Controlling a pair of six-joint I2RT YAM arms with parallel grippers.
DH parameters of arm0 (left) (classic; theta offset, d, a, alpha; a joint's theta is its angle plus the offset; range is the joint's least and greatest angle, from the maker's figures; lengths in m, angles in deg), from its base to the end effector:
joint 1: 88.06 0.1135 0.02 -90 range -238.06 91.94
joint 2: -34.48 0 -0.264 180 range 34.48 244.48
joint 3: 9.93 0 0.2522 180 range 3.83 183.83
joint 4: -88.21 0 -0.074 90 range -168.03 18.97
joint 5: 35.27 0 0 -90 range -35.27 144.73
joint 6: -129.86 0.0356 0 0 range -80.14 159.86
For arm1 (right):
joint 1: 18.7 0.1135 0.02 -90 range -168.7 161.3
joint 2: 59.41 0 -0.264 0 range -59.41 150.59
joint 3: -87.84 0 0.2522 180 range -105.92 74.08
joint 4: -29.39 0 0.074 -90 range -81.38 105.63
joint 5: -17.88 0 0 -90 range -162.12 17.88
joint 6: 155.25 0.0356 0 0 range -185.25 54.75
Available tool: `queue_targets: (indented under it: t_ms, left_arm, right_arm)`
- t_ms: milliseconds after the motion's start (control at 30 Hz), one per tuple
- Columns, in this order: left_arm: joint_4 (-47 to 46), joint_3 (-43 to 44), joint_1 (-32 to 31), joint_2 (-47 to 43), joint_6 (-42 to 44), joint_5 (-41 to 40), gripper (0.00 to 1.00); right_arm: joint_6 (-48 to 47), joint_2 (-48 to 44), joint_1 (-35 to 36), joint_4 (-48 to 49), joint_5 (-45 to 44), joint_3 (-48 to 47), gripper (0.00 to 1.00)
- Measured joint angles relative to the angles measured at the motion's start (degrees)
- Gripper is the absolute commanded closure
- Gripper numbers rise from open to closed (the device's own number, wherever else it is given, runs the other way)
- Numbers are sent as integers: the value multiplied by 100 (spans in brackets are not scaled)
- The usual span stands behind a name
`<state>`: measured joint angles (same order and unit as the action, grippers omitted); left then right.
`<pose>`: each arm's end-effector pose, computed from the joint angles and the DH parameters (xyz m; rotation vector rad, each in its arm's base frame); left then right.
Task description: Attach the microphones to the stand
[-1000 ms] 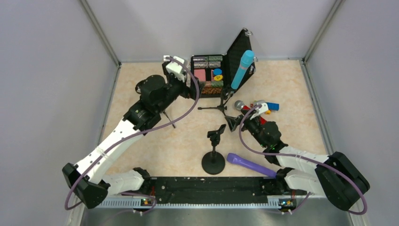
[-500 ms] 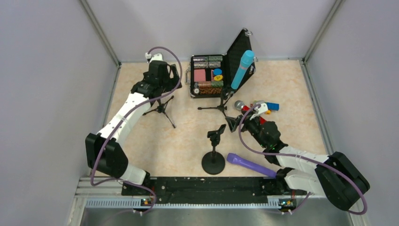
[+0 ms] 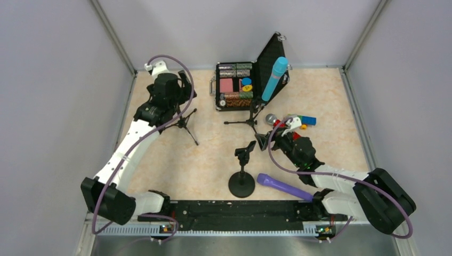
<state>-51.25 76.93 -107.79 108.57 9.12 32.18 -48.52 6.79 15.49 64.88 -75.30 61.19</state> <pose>0.2759 -0.0844 0.3733 -0.4324 1.9722 -0.1543 0.1808 0.1204 0.1867 -0.2119 1.6663 0.6303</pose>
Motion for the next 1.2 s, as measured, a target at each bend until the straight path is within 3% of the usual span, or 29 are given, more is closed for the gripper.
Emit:
queue_targets:
  t_ms: [367, 533, 1200]
  left_arm:
    - [839, -70, 7, -304, -713, -693, 1]
    - [957, -415, 146, -243, -927, -623, 1]
    - [31, -498, 765, 776, -979, 50, 1]
  right_arm:
    - [22, 168, -4, 76, 66, -37, 1]
    - [48, 262, -15, 79, 120, -42, 1]
    - [42, 271, -26, 81, 131, -46, 1]
